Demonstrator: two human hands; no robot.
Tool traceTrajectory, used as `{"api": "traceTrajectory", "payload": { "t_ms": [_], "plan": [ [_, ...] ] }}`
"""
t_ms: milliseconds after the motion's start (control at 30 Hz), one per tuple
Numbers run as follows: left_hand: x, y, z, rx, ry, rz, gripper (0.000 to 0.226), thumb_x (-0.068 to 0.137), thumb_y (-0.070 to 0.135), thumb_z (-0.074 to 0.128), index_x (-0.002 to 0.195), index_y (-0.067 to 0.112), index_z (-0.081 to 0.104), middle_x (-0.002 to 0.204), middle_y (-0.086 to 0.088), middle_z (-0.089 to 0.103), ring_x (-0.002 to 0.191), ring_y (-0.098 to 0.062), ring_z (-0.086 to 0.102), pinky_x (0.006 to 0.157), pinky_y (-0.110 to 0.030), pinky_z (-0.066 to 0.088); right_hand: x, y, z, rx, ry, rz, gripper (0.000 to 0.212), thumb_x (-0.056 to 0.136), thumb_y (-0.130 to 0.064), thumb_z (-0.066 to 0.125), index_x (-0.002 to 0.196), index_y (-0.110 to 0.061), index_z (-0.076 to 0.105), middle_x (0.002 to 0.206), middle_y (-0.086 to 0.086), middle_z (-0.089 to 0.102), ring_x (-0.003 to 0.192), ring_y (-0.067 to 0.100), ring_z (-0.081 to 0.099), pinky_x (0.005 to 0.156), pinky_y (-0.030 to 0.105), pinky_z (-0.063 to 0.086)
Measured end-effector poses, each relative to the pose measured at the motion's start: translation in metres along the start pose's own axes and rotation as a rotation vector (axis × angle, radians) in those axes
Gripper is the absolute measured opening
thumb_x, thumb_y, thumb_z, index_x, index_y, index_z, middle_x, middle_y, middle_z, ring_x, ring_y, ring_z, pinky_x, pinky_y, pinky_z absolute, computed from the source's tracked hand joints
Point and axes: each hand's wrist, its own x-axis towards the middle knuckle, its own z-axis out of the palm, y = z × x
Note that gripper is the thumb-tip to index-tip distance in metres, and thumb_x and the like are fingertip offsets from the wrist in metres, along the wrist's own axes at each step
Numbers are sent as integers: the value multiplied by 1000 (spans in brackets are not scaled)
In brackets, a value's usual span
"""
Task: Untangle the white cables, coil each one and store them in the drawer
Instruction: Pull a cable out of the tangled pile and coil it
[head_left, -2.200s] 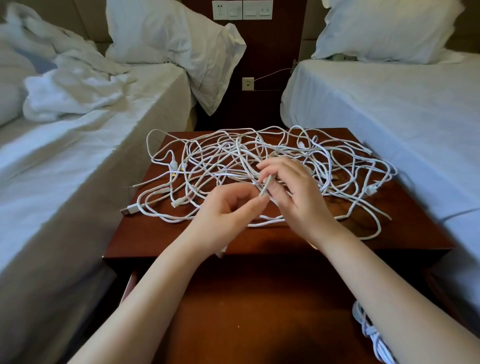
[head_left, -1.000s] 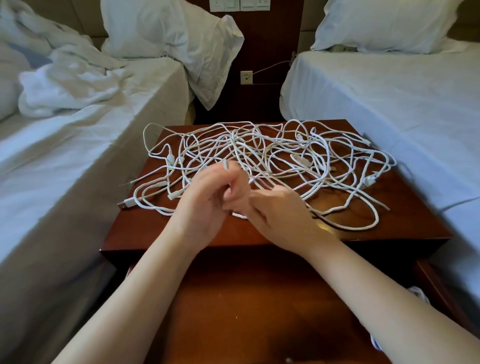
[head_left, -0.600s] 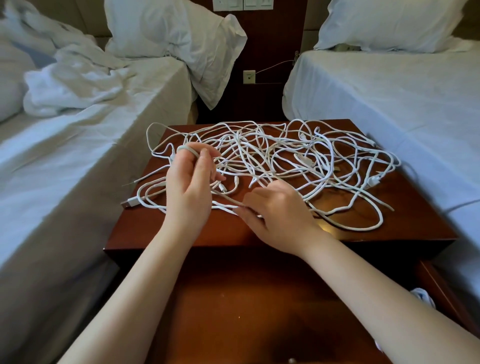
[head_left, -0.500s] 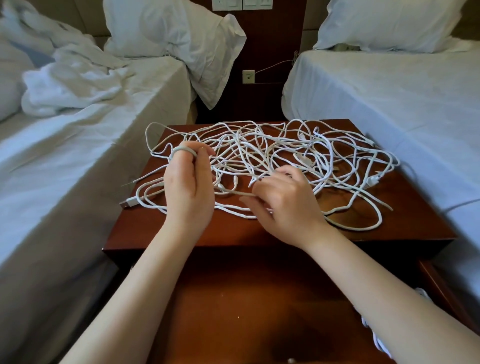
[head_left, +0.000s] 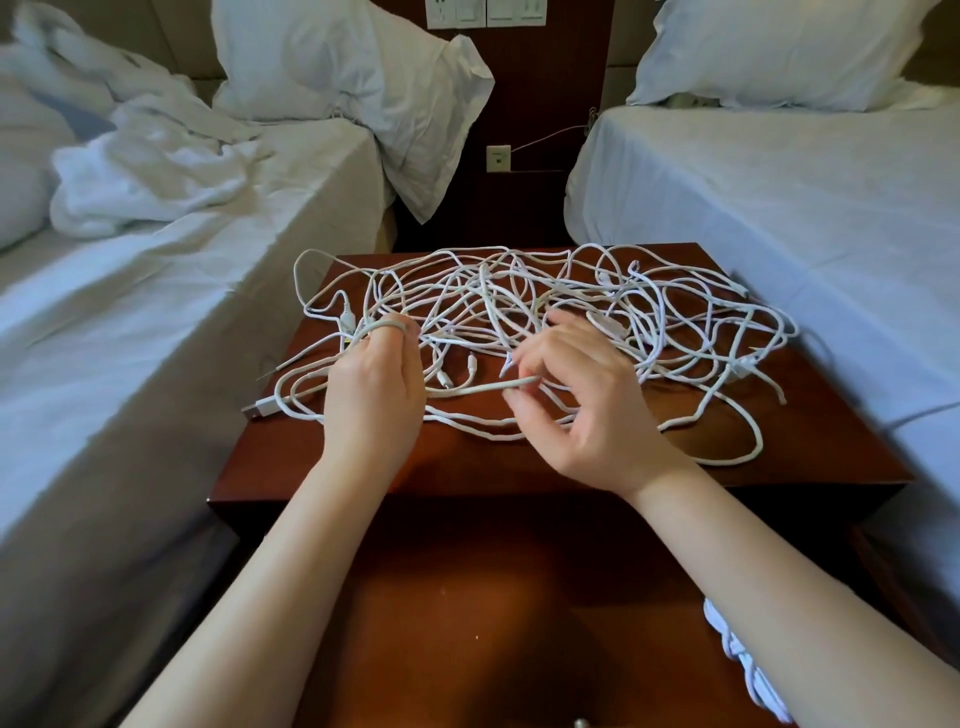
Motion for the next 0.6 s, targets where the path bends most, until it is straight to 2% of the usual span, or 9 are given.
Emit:
{"api": "traceTrajectory", "payload": {
  "t_ms": [33,100,200,300,400,500,600],
  "plan": [
    [0,-2,-1,6,-13,-4,21,93,5,48,78,-5,59,62,-16,58,50,-20,42,50,-24,27,0,-3,0,54,-46,13,15,83,-11,62,72,-2,56,69,3,56,69,19,55,82,33,49],
    [1,-5,-2,-16,-39,-29,27,95,11,45,79,-6,59,66,-18,61,52,-27,48,49,-30,35,0,-5,1,59,-96,15,17,86,-14,61,73,-3,56,66,0,52,61,14,48,63,22,41],
    [2,-5,-6,-62,-40,-73,32,96,17,41,73,-2,53,71,-20,61,55,-32,50,51,-40,40,0,0,3,-66,-65,-59,22,93,-19,59,77,-5,64,66,0,58,56,17,52,53,28,44],
    [2,-2,-7,-100,-45,-93,31,96,12,44,66,9,40,57,-6,47,48,-20,39,48,-33,32,-1,3,3,-179,49,-131,25,93,-22,65,76,-5,68,63,0,61,52,17,55,49,29,44],
    [0,2,-3,-193,-112,-100,35,96,9,47,65,17,34,58,10,38,50,-8,39,50,-20,27,3,5,-1,-214,153,-67,37,89,-34,69,65,-6,61,55,-3,52,50,12,46,51,27,39],
    [-4,11,0,-369,-225,-117,32,97,13,47,65,14,43,60,7,46,54,-1,47,52,-12,32,5,7,-7,-74,167,66,44,94,-41,57,69,-5,55,57,-5,47,54,6,42,58,18,35],
    [-9,26,0,-597,-463,-224,41,95,32,41,72,1,54,52,3,47,48,-4,42,52,-22,36,5,8,-9,67,166,163,29,98,-24,51,81,0,56,61,-8,48,56,3,46,55,7,32]
  ]
}}
